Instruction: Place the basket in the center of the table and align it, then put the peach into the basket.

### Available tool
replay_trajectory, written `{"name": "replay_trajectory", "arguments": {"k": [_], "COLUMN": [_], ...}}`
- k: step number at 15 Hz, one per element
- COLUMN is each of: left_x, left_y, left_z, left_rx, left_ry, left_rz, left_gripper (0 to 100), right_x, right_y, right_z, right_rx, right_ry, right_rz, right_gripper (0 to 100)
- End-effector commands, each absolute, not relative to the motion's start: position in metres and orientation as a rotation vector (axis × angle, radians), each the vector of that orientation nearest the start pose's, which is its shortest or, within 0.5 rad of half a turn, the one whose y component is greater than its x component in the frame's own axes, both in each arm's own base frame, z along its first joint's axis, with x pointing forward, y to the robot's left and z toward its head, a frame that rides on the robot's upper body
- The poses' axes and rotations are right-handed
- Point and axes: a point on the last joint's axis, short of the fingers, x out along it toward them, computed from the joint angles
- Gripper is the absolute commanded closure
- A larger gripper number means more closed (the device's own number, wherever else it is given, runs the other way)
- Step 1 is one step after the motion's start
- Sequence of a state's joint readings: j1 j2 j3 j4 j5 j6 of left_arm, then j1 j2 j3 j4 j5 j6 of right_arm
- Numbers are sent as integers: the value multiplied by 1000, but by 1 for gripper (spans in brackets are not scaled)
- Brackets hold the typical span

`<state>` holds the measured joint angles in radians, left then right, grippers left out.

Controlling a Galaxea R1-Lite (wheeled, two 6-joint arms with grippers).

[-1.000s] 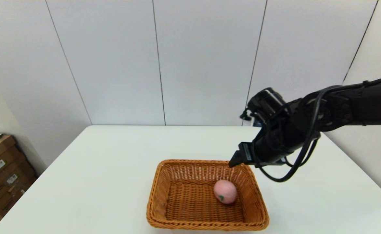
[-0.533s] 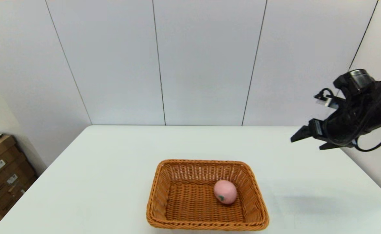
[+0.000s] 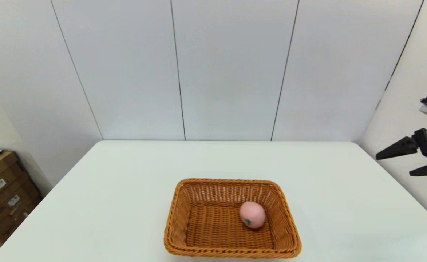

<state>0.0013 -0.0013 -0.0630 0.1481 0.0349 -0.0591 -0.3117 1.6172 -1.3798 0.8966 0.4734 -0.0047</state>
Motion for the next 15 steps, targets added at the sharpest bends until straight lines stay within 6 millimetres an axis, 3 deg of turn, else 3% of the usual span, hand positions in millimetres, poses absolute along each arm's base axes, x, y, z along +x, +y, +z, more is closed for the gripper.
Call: {"name": "replay_trajectory", "arguments": {"k": [1,4,8,15], "left_x": [-28,-28,-28,-28], "left_y": [1,1,1,1], "left_z": [77,77,77,77], "left_rx": [-58,-58,-58,-58], "left_ry": [83,83,83,83], "left_rz": [39,39,39,39], "left_gripper": [0,0,0,0], "right_x": [129,69,3,-55], "right_y": [-12,2,15,14], "right_z": [280,283,263,232], "right_rx": [415,359,293,285], "right_ry": [1015,1041,979,964], "right_rz": [424,573,618,709], "right_gripper": [0,0,0,0]}}
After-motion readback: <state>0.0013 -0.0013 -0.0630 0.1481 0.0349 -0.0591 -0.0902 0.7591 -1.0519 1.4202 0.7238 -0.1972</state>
